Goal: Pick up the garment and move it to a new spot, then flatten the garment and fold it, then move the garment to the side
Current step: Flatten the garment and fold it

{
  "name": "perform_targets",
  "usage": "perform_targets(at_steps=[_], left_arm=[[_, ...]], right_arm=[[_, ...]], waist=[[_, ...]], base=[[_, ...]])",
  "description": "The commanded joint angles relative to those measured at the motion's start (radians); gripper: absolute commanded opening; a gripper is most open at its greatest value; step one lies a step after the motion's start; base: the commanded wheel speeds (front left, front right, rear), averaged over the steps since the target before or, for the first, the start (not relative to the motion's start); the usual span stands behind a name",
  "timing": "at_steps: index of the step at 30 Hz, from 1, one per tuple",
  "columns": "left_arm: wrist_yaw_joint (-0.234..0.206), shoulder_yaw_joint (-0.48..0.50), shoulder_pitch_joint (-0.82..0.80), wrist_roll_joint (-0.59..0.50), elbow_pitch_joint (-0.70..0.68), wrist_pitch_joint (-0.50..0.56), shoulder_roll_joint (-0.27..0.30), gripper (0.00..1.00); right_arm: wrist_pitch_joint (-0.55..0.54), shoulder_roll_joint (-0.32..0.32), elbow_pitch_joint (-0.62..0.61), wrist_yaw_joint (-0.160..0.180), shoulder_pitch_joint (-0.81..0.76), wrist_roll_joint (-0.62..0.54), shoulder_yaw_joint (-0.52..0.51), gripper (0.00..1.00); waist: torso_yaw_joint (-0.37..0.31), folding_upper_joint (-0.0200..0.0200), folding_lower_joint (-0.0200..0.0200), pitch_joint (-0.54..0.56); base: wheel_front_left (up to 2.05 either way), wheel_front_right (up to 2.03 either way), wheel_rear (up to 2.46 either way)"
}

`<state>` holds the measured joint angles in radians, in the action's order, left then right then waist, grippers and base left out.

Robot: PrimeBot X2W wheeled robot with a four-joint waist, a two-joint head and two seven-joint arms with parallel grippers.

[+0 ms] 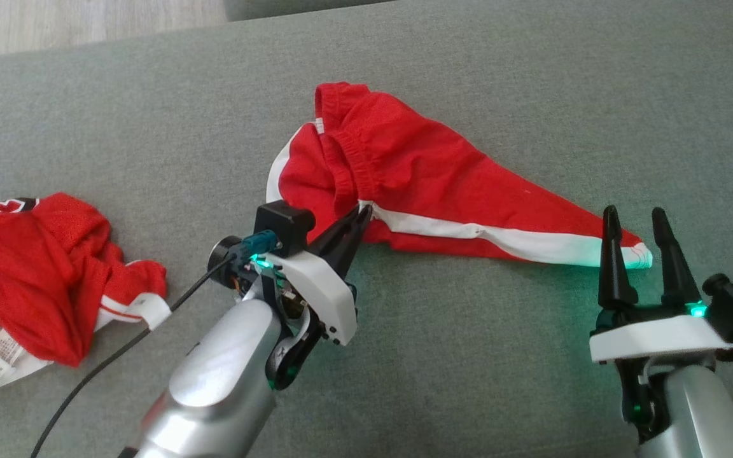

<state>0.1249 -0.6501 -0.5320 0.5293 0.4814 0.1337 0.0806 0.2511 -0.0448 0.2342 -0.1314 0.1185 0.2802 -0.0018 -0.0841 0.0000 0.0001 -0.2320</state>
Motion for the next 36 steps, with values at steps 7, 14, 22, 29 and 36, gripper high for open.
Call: perform_targets(at_steps=[7,14,22,29,36], left_arm=[[-0.002,0.009,-0.049,-0.008,-0.049,-0.056,0.025,0.0],[-0.023,-0.02,-0.015,-0.037,-0.128,-0.073,0.033,0.0],[-0.05,-0.057,-0.001,-0.06,-0.18,-0.087,0.017,0.0],[-0.05,-0.069,-0.004,-0.056,-0.182,-0.085,0.014,0.0],[-0.053,-0.074,-0.001,-0.047,-0.177,-0.079,0.016,0.0]], right_arm=[[0.011,-0.005,0.065,0.001,0.019,-0.05,-0.032,1.0],[-0.012,-0.005,0.198,0.001,0.037,-0.106,-0.089,1.0],[-0.052,-0.005,0.251,0.001,0.074,-0.163,-0.131,1.0],[-0.099,-0.005,0.305,0.001,0.099,-0.207,-0.206,1.0],[-0.091,-0.005,0.343,0.001,0.101,-0.189,-0.185,1.0]], waist=[[0.008,0.0,-0.0001,0.016],[0.027,0.0,-0.0001,0.016],[0.056,0.0,-0.0001,-0.004],[0.07,0.0,-0.0001,0.003],[0.068,0.0,-0.0001,0.017]], base=[[0.0,0.0,0.0],[0.0,0.0,0.0],[0.0,0.0,0.0],[0.0,0.0,0.0],[0.0,0.0,0.0]])
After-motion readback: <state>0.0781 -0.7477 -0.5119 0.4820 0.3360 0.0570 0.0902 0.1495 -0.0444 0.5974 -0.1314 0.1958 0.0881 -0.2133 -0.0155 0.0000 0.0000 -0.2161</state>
